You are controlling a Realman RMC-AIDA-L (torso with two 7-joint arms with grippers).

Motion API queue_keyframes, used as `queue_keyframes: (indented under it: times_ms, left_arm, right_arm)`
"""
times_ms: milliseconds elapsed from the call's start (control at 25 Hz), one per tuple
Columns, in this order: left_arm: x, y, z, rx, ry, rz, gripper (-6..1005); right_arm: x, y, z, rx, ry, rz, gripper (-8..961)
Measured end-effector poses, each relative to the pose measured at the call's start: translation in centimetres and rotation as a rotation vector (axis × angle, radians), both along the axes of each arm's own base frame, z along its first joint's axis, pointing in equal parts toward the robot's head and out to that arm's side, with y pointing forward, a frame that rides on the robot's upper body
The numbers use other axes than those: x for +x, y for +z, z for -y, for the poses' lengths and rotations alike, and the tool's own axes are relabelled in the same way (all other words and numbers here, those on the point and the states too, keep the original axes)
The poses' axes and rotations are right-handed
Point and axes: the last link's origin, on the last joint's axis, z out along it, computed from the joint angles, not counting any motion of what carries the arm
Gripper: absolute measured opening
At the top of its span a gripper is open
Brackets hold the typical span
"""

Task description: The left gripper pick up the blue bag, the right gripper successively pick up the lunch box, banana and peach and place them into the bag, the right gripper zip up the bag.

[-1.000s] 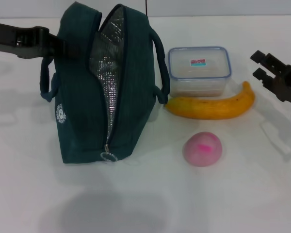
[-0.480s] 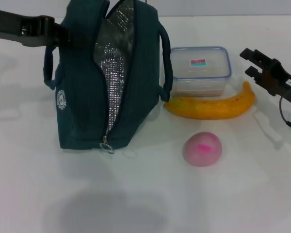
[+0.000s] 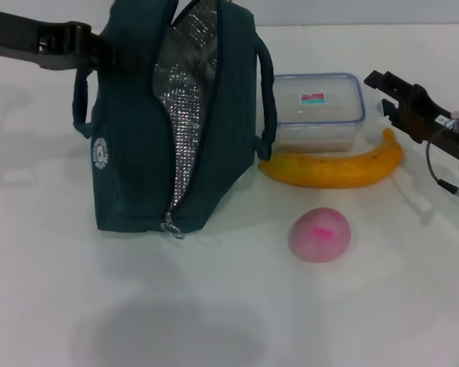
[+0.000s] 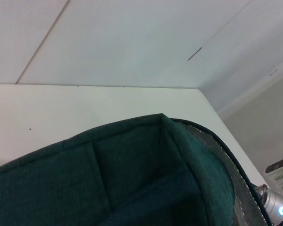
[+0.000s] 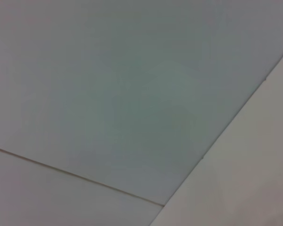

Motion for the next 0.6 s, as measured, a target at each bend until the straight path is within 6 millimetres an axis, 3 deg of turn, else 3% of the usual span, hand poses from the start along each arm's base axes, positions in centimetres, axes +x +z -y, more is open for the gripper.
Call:
queue_keyframes:
  times_ms: [600]
  left_arm:
    - [0.2, -0.1, -0.1, 0.001, -0.012, -0.003, 40]
  right_arm:
    - [-0.5, -1.1, -0.4, -0.065, -0.031, 0.006, 709]
